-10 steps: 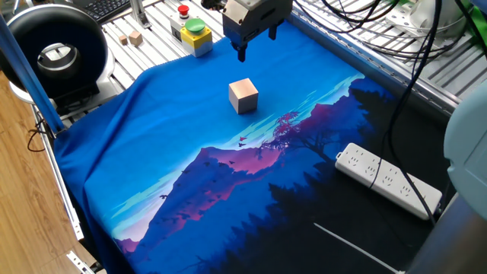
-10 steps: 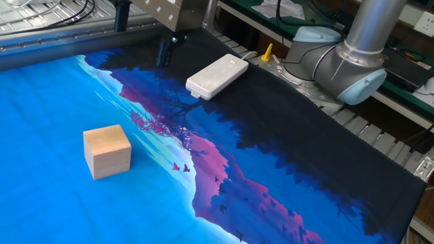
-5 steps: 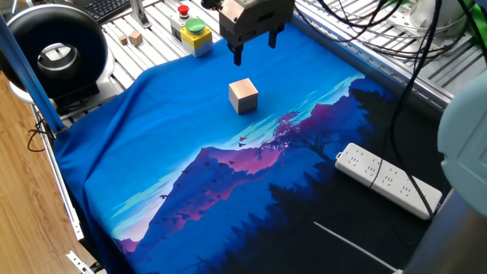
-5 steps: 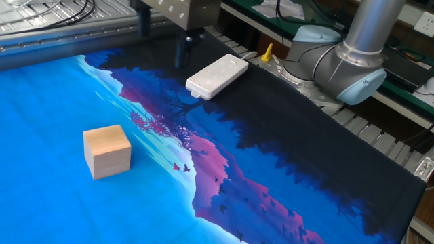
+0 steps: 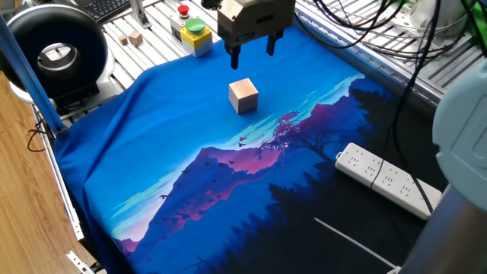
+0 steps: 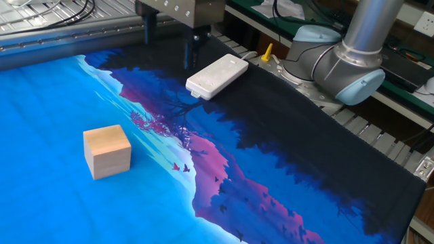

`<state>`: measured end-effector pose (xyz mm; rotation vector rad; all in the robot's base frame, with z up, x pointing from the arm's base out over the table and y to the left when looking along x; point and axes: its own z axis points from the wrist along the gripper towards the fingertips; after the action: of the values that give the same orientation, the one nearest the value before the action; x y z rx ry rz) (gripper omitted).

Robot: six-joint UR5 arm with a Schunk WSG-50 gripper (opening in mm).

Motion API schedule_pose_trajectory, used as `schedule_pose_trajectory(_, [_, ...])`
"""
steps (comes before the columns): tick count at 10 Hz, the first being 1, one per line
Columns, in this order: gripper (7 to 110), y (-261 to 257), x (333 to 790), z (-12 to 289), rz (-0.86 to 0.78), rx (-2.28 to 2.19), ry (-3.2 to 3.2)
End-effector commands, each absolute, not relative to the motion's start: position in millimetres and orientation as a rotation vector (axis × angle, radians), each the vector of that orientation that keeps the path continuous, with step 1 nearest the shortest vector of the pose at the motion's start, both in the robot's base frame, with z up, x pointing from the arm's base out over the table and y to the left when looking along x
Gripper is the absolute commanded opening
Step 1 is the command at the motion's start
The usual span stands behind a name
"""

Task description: Use the gripper to push the small block from left to right

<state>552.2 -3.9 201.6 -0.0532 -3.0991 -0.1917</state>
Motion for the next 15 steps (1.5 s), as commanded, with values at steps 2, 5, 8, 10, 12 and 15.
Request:
schedule_pose_trajectory(2, [107,-16.8,565.0,198.4,-0.210,0.164,-3.171])
schedule_pose_trajectory(5, [107,-25.1,569.8,198.1,-0.153,0.182,-3.191])
schedule_pose_trajectory(8, [88,-28.6,556.9,203.4,-0.035,0.001,-3.098])
schedule_pose_trajectory(10, [88,-31.7,556.8,202.6,-0.014,0.020,-3.093])
schedule_pose_trajectory(12, [88,-32.3,557.2,202.5,-0.011,0.006,-3.095])
schedule_pose_trajectory(15, [7,-23.3,552.0,204.4,-0.066,-0.057,-3.077])
